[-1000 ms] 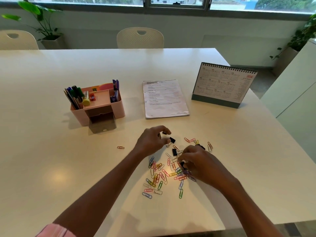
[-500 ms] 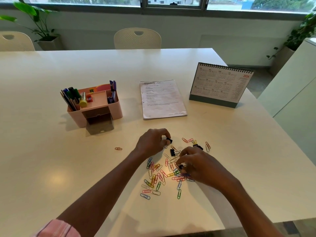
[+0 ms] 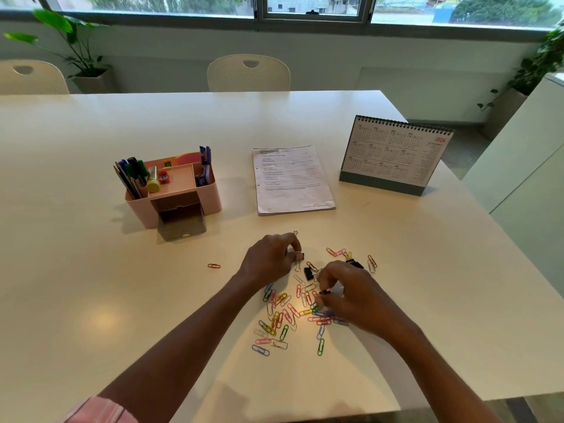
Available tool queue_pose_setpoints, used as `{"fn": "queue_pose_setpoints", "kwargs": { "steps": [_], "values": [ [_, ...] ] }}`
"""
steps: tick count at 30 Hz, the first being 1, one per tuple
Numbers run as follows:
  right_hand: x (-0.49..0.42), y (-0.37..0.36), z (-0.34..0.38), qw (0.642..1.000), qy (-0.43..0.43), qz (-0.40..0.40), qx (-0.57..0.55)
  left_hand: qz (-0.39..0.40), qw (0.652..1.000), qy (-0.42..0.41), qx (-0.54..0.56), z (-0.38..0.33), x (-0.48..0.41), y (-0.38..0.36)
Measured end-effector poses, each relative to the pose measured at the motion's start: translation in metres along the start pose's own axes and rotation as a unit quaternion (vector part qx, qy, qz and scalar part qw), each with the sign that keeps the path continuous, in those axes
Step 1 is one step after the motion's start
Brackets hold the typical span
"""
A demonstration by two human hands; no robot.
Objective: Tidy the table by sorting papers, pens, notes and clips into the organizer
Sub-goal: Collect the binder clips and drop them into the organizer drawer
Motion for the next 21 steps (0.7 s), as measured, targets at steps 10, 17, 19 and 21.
{"fn": "queue_pose_setpoints", "kwargs": {
  "steps": [10, 17, 19, 21],
  "values": [
    [-0.041, -0.007, 0.006, 0.992, 0.010, -0.059, 0.112, 0.049, 0.998, 0.019, 0.040, 0.006, 0.009, 0.006],
    [-0.049, -0.014, 0.007, 0.986, 0.000, -0.051, 0.158, 0.112, 0.988, 0.075, 0.078, 0.006, 0.002, 0.008],
    [-0.050, -0.015, 0.002, 0.987, -0.009, -0.071, 0.145, 0.125, 0.986, 0.083, 0.079, 0.005, 0.001, 0.008],
    [-0.051, -0.012, -0.003, 0.993, -0.027, -0.092, 0.064, 0.133, 0.985, 0.090, 0.070, 0.005, 0.000, 0.009]
  ]
}}
Point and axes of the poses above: each hand's wrist, its own x-axis away from the middle knuckle, its own y-axis out of the back of the hand, z = x × y, the point moved 3 cm from there along -x, towards the middle knuckle, and after that the axes turned 11 degrees about -x, right-handed, at the moved point
